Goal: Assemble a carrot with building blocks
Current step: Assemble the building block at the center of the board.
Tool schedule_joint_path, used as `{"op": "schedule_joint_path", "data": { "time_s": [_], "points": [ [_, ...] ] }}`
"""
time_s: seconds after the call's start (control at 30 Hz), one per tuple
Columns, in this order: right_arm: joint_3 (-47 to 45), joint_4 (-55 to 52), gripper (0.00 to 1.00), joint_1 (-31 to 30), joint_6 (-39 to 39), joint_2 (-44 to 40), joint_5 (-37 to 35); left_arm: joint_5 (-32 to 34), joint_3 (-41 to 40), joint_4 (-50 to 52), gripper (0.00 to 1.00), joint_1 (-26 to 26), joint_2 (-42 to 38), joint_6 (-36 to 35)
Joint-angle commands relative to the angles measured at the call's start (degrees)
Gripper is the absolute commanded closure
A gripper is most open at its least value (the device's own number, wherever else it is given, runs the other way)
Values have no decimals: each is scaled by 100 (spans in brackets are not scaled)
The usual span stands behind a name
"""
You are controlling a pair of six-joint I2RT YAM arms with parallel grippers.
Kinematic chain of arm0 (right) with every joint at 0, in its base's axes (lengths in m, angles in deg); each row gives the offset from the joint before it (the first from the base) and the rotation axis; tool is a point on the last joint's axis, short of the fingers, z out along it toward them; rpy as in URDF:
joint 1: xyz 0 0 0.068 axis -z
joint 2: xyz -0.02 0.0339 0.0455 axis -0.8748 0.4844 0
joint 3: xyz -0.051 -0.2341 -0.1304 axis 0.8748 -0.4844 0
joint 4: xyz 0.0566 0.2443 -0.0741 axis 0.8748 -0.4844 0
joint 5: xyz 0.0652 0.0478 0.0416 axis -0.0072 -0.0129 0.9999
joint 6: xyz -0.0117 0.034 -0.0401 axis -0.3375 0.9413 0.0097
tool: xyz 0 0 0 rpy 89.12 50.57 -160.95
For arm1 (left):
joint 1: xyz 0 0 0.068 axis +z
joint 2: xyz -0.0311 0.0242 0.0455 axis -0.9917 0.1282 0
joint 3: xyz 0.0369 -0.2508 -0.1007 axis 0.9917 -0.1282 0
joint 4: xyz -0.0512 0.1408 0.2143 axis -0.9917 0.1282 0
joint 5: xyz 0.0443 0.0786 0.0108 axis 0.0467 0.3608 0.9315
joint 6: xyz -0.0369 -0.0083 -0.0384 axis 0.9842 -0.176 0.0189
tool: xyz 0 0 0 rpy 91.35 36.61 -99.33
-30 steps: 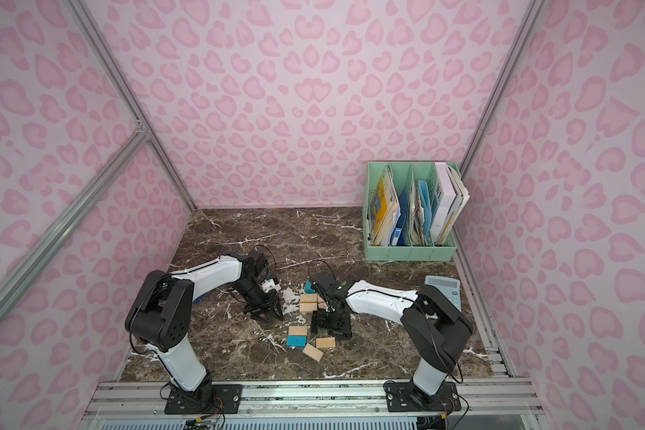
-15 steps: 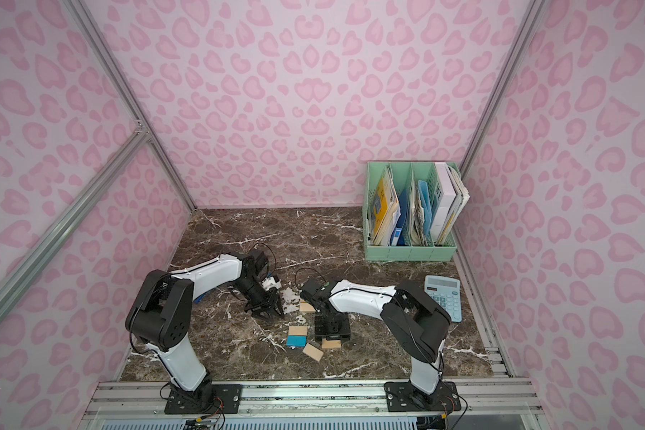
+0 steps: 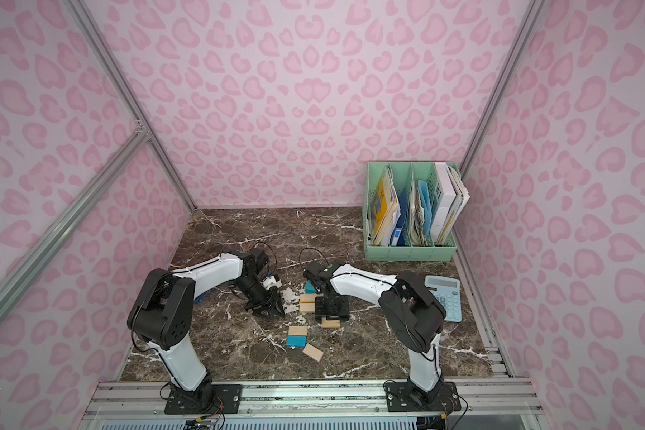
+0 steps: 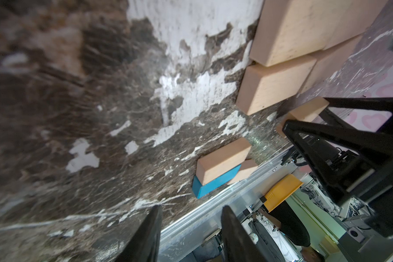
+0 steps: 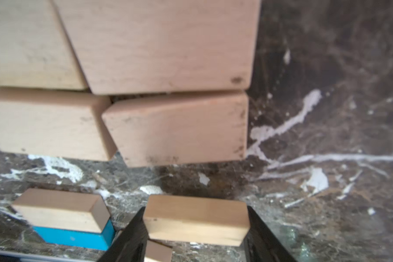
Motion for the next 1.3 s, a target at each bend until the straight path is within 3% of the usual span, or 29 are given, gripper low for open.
{"op": "schedule_joint_path", "data": {
  "time_s": [0.0,1.27],
  "points": [
    [228,-186,43,65,-359,214,-269,22,-7,56,55,8,-65,45],
    [549,-39,40,231,-504,490,208,17,175,98,55,7,124,39]
  ]
}}
